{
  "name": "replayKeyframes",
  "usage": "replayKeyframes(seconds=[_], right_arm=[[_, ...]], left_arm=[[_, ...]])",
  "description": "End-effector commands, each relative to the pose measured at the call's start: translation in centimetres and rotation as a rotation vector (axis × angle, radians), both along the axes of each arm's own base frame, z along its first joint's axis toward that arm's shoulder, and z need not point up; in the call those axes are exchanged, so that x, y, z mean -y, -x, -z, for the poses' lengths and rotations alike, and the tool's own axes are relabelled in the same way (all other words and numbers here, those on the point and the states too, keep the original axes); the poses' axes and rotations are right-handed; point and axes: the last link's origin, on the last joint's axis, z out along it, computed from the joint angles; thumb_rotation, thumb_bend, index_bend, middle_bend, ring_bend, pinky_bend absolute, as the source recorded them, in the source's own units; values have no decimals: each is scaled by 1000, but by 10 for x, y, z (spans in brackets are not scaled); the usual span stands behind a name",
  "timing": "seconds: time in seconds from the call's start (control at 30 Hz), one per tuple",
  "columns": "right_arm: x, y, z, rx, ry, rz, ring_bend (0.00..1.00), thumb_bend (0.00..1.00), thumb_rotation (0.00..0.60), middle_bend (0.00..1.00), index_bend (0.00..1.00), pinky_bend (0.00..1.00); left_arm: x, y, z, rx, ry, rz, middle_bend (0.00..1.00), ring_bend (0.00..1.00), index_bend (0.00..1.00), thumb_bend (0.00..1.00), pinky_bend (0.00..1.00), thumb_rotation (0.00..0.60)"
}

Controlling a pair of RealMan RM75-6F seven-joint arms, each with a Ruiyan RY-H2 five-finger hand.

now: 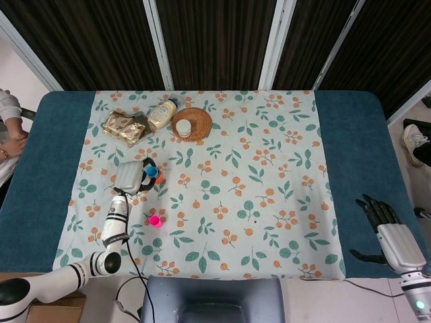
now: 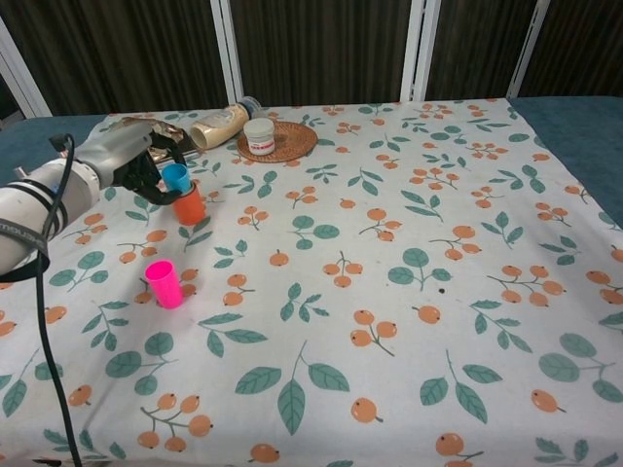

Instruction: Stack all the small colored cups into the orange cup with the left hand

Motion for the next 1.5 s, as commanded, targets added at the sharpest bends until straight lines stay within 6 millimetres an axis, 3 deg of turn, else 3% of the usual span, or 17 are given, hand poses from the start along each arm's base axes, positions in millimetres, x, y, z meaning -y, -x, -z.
replayKeyframes(seconds=[0.03, 0.2, 0.43, 0.6, 0.8, 0.97, 1.13, 1.5], right_arm=[[0, 0, 0, -1, 1, 1, 0, 204, 600, 0, 0, 0], [0, 0, 1, -2, -7, 0, 0, 205, 600, 0, 0, 0], [-3, -2, 2, 3, -21, -10, 0, 205, 600, 0, 0, 0], [-6, -3, 1, 9, -24, -19, 0, 205, 600, 0, 0, 0], [-11, -6, 2, 18, -39, -36, 0, 205, 600, 0, 0, 0], [-13, -7, -1, 27, -28, -45, 0, 205, 600, 0, 0, 0], [-13, -6, -3, 32, -29, -44, 0, 205, 600, 0, 0, 0], [-11, -5, -3, 31, -27, -40, 0, 205, 600, 0, 0, 0]], left_arm=[[2, 0, 0, 8, 16, -6, 1000, 1000, 32, 369, 1000, 600], [13, -12, -13, 52, 13, 52, 1000, 1000, 0, 356, 1000, 600], [64, -24, -40, 98, 81, 148, 1000, 1000, 0, 344, 1000, 600], [119, -11, -52, 110, 167, 163, 1000, 1000, 22, 346, 1000, 600], [152, 2, -41, 140, 234, 133, 1000, 1000, 65, 353, 1000, 600], [156, 7, -20, 125, 253, 119, 1000, 1000, 106, 350, 1000, 600], [146, 11, 1, 102, 238, 87, 1000, 1000, 163, 351, 1000, 600], [133, 22, 10, 82, 214, 46, 1000, 1000, 351, 350, 1000, 600]])
